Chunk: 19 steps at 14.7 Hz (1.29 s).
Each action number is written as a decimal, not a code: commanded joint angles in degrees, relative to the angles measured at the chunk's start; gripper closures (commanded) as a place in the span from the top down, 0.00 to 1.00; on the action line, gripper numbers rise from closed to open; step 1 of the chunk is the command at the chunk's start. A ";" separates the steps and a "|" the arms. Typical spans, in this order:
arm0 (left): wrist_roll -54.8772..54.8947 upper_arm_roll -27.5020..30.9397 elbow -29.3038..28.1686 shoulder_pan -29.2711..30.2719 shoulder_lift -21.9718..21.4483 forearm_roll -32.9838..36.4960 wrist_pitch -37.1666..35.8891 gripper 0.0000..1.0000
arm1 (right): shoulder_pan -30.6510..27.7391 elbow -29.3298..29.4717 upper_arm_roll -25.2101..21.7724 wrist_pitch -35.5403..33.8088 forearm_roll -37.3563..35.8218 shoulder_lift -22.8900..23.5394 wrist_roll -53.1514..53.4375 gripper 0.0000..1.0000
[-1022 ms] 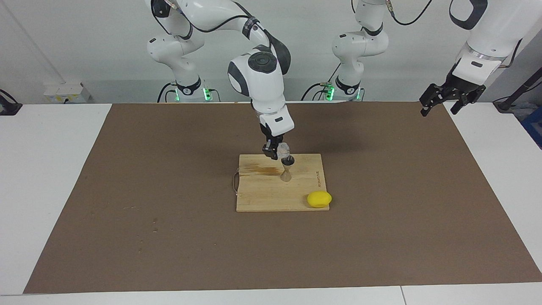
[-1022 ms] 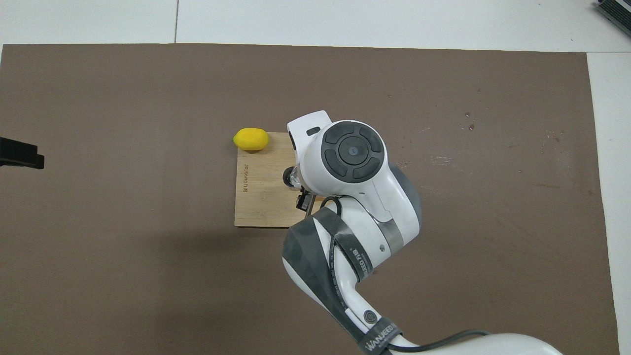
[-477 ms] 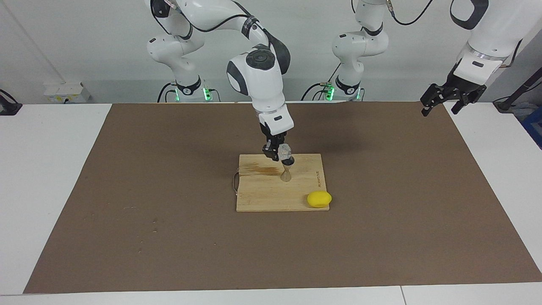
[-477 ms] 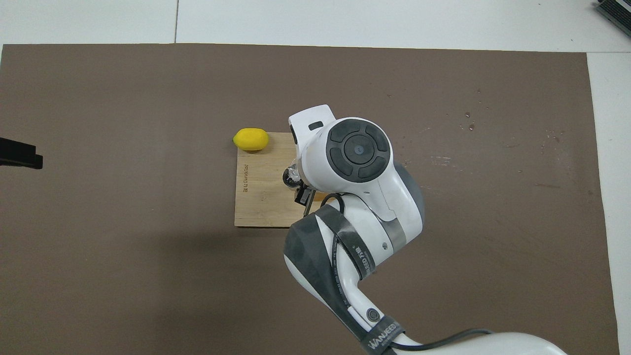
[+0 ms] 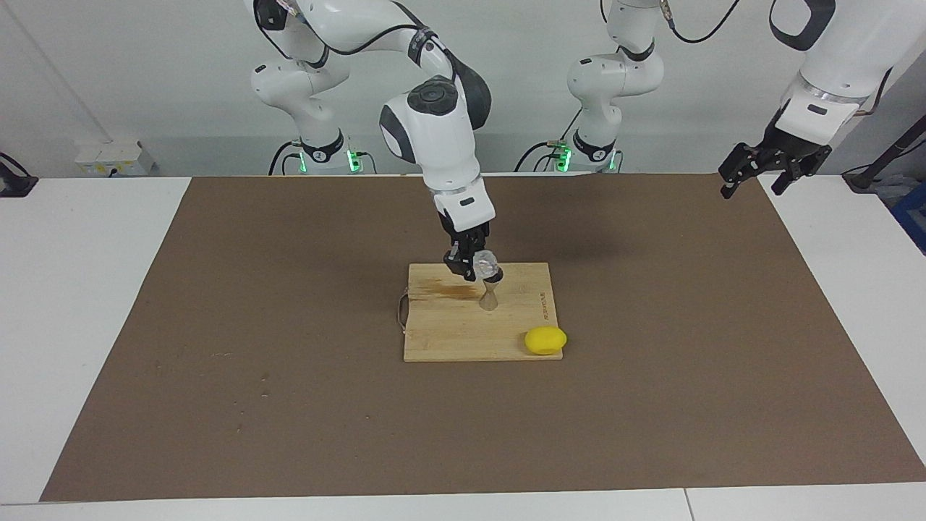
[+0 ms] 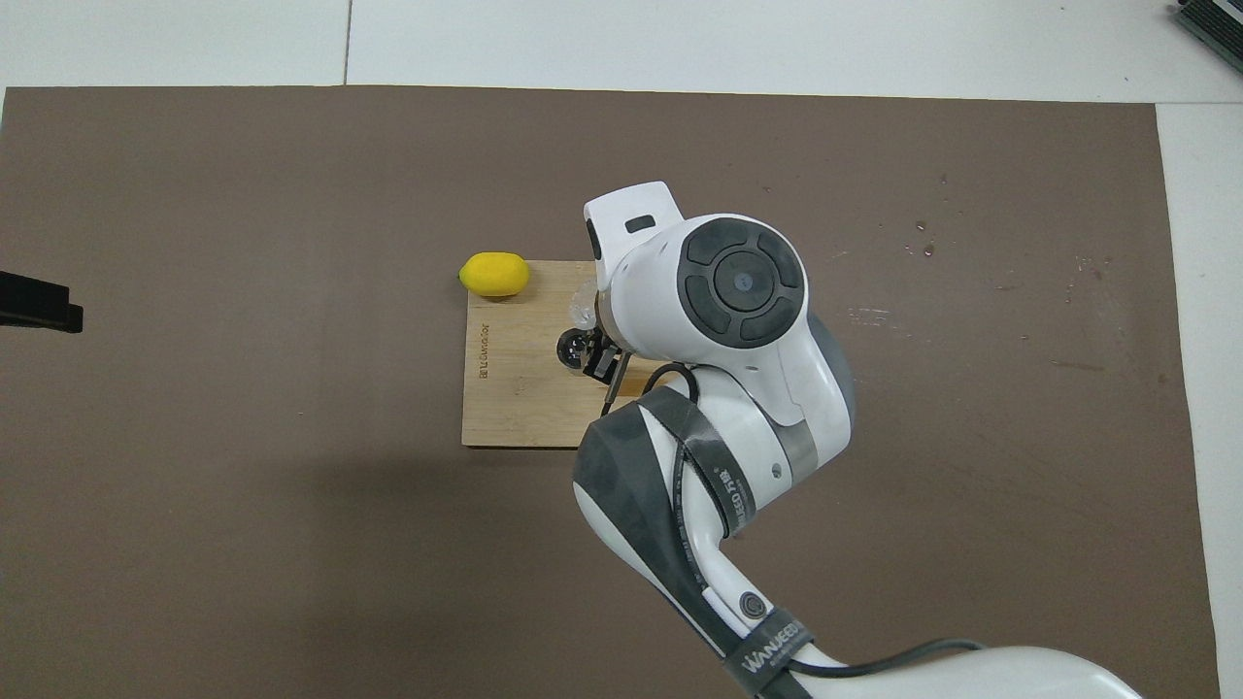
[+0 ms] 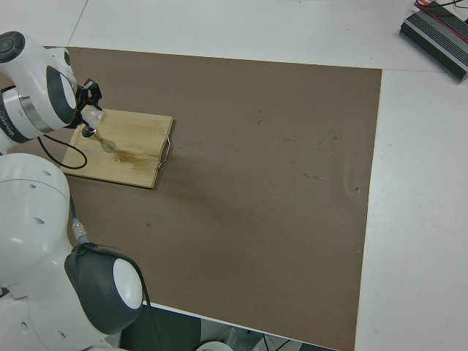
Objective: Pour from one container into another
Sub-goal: 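Tip the glass cup upright and lift it away with the right gripper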
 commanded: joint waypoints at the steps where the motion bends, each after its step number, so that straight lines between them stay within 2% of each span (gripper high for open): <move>1: -0.44 -0.10 0.02 0.18 -0.59 1.13 0.17 1.00 | -2.09 0.22 0.68 1.92 4.38 -0.03 -4.56 0.00; 6: -0.44 -0.10 -0.24 0.18 -0.77 1.13 0.34 1.00 | -7.44 -2.33 0.86 3.16 11.68 -2.83 -14.75 0.00; 13: -0.44 0.08 -0.42 0.26 -0.86 1.05 0.52 1.00 | -20.79 -7.95 2.52 2.28 23.63 -6.35 -36.10 0.00; 16: -0.44 0.17 -0.42 0.26 -0.86 1.05 0.52 1.00 | -30.36 -8.92 7.95 0.36 24.35 -6.53 -40.51 0.00; 19: -0.53 0.17 -0.42 0.26 -0.86 1.05 0.52 1.00 | -43.45 -9.80 16.74 -2.72 24.26 -6.44 -44.81 0.00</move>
